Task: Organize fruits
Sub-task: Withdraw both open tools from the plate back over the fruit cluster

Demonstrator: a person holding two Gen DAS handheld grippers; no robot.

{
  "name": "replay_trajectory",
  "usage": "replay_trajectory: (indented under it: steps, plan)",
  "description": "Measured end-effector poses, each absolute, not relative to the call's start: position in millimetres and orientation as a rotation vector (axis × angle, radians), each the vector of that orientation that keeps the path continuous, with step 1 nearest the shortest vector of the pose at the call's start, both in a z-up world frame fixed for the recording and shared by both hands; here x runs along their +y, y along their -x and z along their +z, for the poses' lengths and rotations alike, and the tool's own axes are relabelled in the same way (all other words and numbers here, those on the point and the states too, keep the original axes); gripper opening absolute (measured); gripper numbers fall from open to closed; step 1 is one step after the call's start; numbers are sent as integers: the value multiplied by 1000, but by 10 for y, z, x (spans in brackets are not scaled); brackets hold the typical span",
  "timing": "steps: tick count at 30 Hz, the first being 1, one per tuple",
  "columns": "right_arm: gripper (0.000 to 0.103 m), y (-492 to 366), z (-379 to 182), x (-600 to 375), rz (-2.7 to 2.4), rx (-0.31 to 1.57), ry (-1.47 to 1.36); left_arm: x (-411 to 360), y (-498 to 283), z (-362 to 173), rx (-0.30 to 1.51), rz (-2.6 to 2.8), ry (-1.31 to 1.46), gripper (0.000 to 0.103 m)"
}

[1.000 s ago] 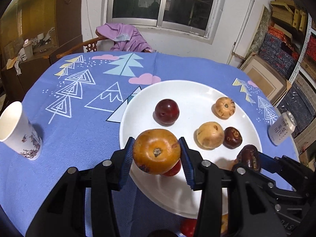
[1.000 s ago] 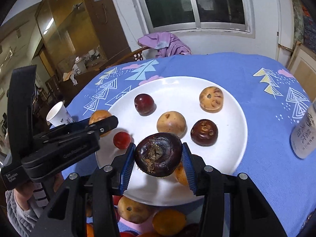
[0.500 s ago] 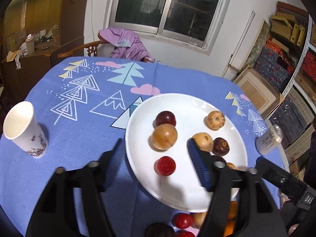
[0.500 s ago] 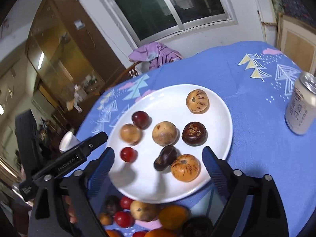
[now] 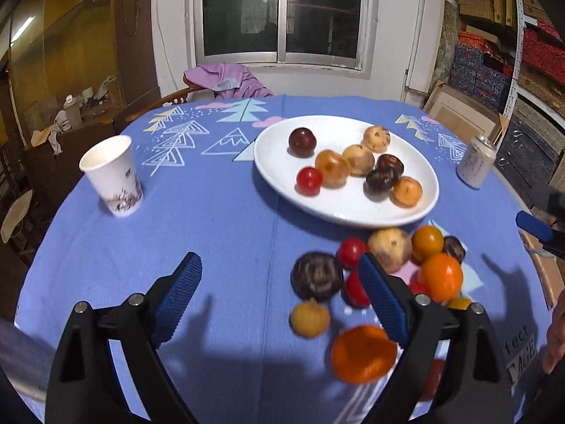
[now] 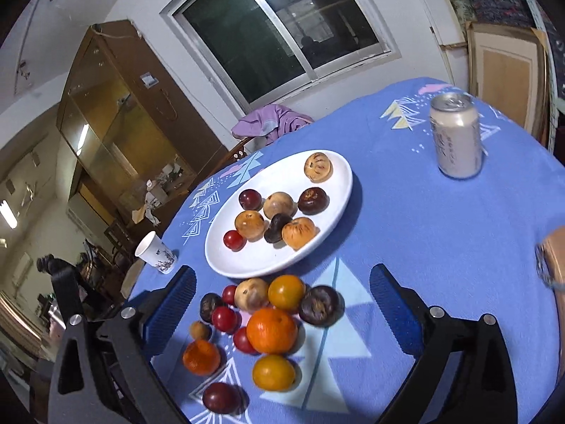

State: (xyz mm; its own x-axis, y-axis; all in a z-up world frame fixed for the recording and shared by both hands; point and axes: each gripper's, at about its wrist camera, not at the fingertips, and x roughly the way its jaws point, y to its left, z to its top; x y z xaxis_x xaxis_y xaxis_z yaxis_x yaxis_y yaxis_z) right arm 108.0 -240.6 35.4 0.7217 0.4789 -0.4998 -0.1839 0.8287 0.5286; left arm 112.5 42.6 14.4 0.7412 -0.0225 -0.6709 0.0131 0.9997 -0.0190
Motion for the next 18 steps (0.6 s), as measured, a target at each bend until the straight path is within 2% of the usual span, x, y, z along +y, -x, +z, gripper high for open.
replay_trajectory:
  steps: [8, 18]
  plan:
    - [100, -1136, 286, -2573, 364, 696, -561, 728, -1152, -136, 882, -86, 169, 90]
    - [100, -1122, 264, -2550, 363, 709, -555, 724, -1252, -245, 940, -68, 158, 94]
